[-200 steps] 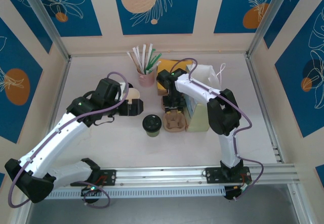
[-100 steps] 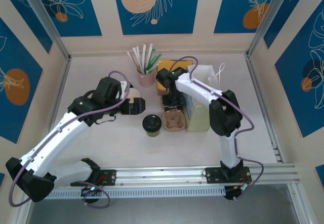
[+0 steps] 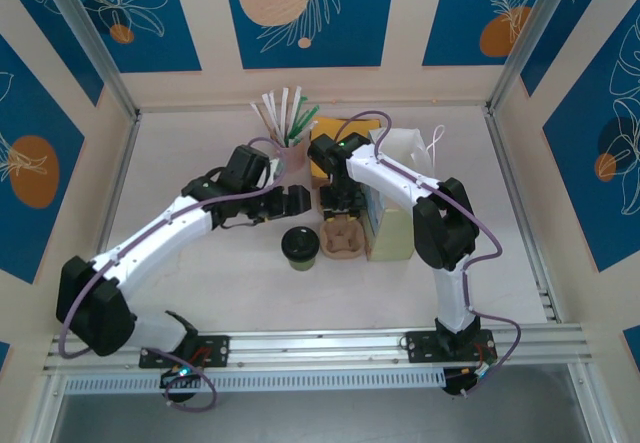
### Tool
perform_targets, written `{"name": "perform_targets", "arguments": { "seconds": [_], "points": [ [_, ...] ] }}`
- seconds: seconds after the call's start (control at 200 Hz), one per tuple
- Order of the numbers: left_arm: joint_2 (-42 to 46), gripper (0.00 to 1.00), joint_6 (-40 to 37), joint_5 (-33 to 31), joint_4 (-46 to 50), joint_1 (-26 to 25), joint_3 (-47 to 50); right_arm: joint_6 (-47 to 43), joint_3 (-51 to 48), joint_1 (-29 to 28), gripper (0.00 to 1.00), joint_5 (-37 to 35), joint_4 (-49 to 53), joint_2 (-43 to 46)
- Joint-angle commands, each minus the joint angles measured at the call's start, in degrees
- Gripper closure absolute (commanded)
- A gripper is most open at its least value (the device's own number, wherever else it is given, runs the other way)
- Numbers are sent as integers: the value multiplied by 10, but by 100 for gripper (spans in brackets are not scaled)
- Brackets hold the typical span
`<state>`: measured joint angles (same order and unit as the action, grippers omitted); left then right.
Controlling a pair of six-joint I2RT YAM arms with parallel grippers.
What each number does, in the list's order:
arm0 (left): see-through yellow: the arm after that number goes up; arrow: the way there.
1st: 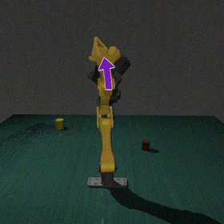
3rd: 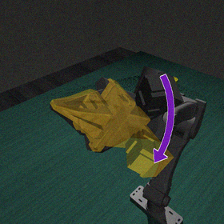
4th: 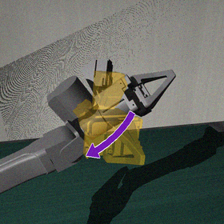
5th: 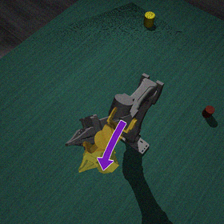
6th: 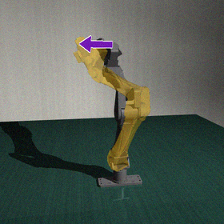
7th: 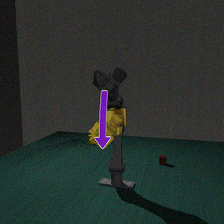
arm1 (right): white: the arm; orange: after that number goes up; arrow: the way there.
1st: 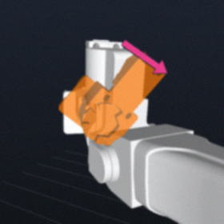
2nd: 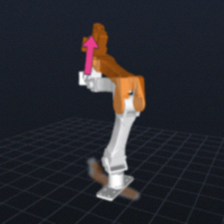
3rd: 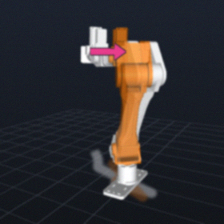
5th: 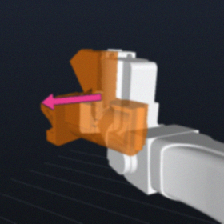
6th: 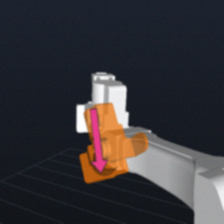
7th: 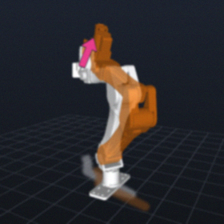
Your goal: Pack the takeout coffee
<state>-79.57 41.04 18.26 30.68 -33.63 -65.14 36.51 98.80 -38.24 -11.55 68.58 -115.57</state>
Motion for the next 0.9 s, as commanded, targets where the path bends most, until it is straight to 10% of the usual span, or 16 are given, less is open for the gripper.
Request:
{"name": "perform_targets", "arguments": {
  "seconds": [0.0, 0.26, 0.895],
  "points": [
    [-23, 23, 48, 53, -67, 21, -3, 11, -8, -3, 62, 6, 4, 23],
    [-87, 58, 91, 91, -131, 42, 5, 11, -15, 0, 62, 6, 2, 30],
    [-198, 64, 135, 155, -227, 42, 13, 11, -19, 2, 62, 20, -11, 28]
  ]
}}
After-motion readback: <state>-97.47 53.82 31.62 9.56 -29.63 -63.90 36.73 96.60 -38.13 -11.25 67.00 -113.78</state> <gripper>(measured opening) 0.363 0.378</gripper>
